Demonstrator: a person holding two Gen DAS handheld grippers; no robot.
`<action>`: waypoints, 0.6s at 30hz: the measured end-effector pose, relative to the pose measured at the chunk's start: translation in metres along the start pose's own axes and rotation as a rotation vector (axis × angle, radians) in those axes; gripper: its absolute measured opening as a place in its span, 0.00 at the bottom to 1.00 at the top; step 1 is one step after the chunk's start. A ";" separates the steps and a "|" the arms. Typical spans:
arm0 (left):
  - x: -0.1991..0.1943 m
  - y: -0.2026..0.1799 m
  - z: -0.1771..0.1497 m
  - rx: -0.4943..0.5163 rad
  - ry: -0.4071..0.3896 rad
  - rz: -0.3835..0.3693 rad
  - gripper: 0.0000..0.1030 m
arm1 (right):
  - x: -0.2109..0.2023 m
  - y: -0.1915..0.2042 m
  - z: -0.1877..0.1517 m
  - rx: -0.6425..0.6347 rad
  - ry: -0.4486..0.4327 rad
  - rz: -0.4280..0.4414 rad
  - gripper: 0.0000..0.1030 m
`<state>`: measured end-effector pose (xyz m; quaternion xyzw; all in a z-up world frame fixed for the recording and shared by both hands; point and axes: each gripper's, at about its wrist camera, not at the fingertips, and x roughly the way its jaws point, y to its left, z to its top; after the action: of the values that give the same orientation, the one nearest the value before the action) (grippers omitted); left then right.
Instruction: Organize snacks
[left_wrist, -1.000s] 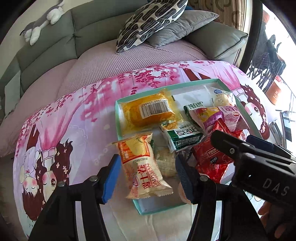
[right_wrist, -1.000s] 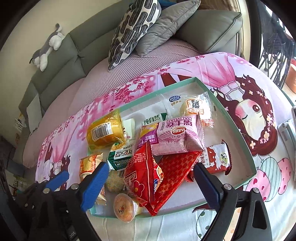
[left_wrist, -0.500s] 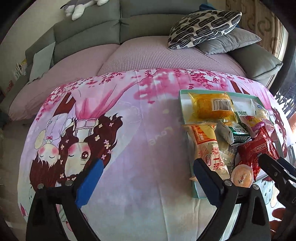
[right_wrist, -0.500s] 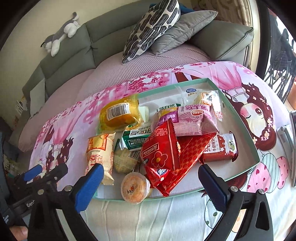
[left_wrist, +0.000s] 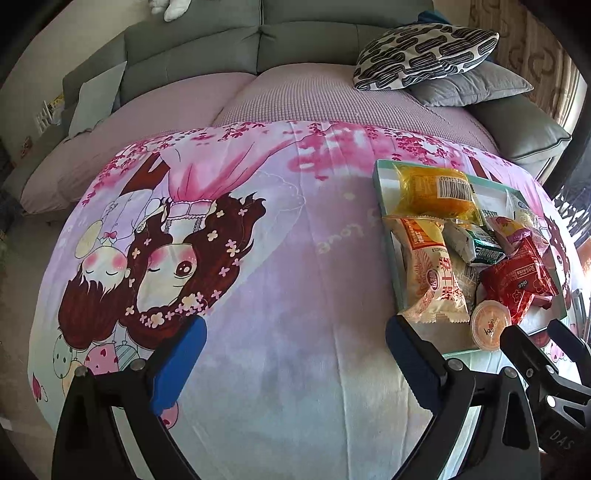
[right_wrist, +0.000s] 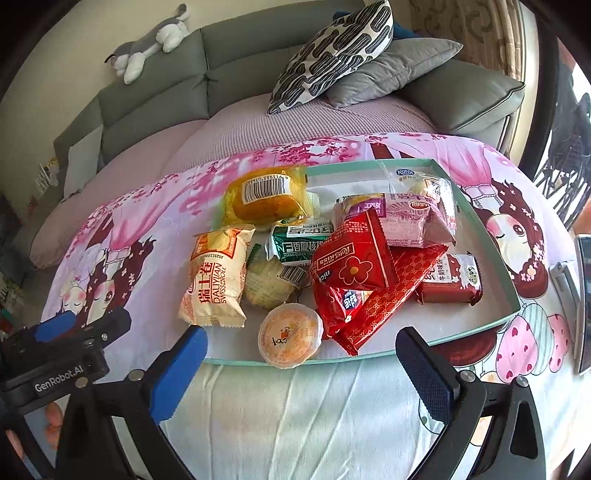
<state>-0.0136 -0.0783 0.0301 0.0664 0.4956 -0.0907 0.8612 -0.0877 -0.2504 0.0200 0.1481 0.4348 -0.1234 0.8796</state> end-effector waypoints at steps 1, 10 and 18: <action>0.000 0.002 -0.001 -0.008 0.001 -0.001 0.95 | 0.000 -0.001 0.000 0.000 0.000 -0.001 1.00; -0.003 0.011 -0.011 -0.028 0.013 0.049 0.95 | 0.000 -0.002 0.001 -0.008 0.001 -0.005 1.00; -0.006 0.010 -0.009 -0.015 0.009 0.077 0.95 | -0.001 -0.005 0.002 -0.005 -0.003 -0.013 1.00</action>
<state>-0.0221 -0.0666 0.0305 0.0792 0.4973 -0.0535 0.8623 -0.0888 -0.2557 0.0213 0.1427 0.4346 -0.1283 0.8799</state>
